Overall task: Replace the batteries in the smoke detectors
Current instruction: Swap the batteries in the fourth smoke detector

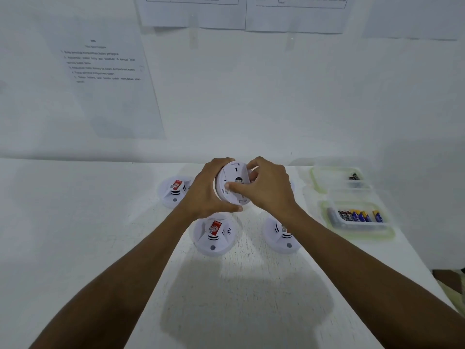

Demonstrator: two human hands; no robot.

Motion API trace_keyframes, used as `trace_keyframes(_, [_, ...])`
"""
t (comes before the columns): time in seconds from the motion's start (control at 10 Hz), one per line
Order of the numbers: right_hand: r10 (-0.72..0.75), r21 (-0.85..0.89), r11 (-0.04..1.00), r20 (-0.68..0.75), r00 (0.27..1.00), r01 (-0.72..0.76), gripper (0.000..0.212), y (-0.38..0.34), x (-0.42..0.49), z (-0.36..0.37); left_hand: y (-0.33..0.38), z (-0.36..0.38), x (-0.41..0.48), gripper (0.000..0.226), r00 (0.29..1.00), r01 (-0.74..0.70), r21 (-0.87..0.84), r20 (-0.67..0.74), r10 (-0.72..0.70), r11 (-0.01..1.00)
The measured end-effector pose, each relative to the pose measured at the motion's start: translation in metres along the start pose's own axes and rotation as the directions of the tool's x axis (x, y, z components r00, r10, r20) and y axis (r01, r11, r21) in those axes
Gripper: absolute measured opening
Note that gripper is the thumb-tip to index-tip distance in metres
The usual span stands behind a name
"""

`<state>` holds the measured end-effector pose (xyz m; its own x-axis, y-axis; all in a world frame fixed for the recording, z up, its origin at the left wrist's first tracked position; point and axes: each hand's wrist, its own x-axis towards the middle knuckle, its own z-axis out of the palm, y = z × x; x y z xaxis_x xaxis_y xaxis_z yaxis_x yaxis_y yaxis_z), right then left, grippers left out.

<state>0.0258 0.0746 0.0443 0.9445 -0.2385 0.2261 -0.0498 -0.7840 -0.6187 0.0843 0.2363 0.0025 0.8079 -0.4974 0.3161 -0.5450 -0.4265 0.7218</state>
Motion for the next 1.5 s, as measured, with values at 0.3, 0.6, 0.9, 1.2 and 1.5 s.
trace_keyframes(0.3, [0.102,0.051,0.993,-0.001,0.995,-0.102,0.048,0.0,0.0,0.007,0.005,0.009,-0.011,0.086,0.998,0.065,-0.075,0.027,-0.063,0.995])
trace_keyframes(0.6, [0.019,0.01,1.0,-0.016,1.0,-0.019,0.058,-0.003,0.004,0.005,0.007,0.011,-0.001,0.088,0.996,0.093,-0.113,-0.001,-0.094,0.989])
trace_keyframes(0.9, [-0.158,0.038,0.986,-0.095,0.983,0.162,0.057,-0.003,0.005,-0.005,0.011,0.008,-0.002,0.087,1.0,-0.013,-0.063,-0.013,0.012,0.998])
trace_keyframes(1.2, [-0.031,0.174,0.984,-0.083,0.996,0.045,0.044,0.0,0.01,-0.006,0.015,0.003,-0.006,0.096,0.999,-0.036,-0.025,-0.02,0.036,0.999])
trace_keyframes(1.5, [-0.006,0.522,0.851,0.106,0.994,-0.05,0.027,0.019,0.02,-0.014,0.01,0.009,-0.01,0.076,0.998,-0.07,-0.011,0.002,0.07,0.997])
